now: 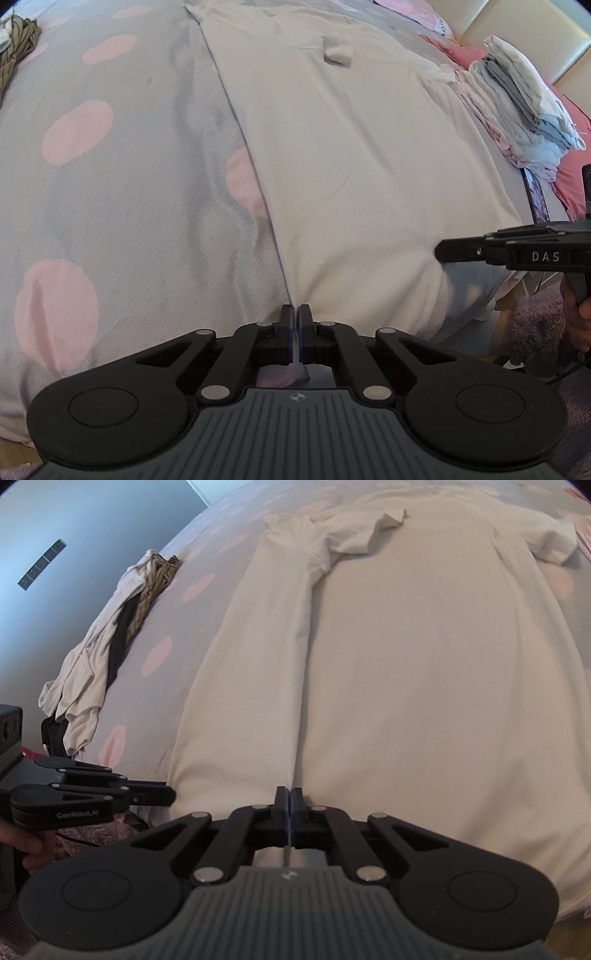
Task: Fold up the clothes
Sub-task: 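Grasp the hem with both tools and pull it over the bed edge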
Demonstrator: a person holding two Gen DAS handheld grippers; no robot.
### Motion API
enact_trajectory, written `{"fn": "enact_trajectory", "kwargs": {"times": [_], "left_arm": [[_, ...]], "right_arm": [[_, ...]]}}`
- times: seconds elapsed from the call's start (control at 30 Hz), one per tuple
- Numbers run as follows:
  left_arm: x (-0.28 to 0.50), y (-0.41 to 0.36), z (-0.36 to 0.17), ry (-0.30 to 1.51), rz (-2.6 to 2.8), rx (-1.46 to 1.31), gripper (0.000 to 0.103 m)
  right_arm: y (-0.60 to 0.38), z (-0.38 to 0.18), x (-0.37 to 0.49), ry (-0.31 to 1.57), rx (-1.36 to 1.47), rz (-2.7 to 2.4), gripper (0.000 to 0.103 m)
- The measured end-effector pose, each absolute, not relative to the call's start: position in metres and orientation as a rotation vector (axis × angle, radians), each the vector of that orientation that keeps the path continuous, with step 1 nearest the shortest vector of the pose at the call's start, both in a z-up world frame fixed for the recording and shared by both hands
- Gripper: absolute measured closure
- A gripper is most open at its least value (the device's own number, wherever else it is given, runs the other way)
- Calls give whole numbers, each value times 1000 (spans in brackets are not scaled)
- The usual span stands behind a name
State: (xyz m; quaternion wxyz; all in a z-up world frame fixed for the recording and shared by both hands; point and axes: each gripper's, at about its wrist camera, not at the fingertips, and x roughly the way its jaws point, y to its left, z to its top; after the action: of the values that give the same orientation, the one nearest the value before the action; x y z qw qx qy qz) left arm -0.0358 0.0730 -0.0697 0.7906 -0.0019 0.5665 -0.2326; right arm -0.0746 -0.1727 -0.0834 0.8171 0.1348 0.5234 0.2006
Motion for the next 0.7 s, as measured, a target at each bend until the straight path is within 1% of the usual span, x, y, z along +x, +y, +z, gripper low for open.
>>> {"fn": "enact_trajectory", "kwargs": {"times": [0.07,0.1,0.2,0.23,0.27,0.3,0.33,0.4,0.5,0.63,0.67,0.7], "left_arm": [[-38,75,-69,1226,-493,-7,103],[-39,78,-68,1233,-499,-27,103],[-45,82,-67,1274,-541,-71,102],[-48,80,-69,1297,-556,-61,100],[-50,78,-71,1319,-563,-40,91],[-53,74,-76,1341,-564,-3,82],[-56,69,-82,1360,-562,40,79],[-59,59,-92,1371,-568,117,78],[-60,48,-104,1336,-594,177,76],[-60,36,-119,1307,-658,258,75],[-61,35,-120,1302,-673,272,75],[-62,34,-121,1299,-688,282,78]], "right_arm": [[-177,-84,-77,1134,302,422,102],[-179,-82,-79,1136,310,431,98],[-177,-76,-88,1146,293,478,95],[-174,-74,-91,1149,272,501,91],[-171,-74,-95,1156,241,519,88],[-168,-75,-98,1166,198,532,80],[-163,-77,-100,1179,160,546,74],[-155,-87,-100,1208,118,569,74],[-146,-96,-98,1209,74,587,74],[-147,-99,-97,1219,86,607,74],[-149,-99,-97,1220,93,609,75],[-150,-101,-96,1221,97,607,83]]}}
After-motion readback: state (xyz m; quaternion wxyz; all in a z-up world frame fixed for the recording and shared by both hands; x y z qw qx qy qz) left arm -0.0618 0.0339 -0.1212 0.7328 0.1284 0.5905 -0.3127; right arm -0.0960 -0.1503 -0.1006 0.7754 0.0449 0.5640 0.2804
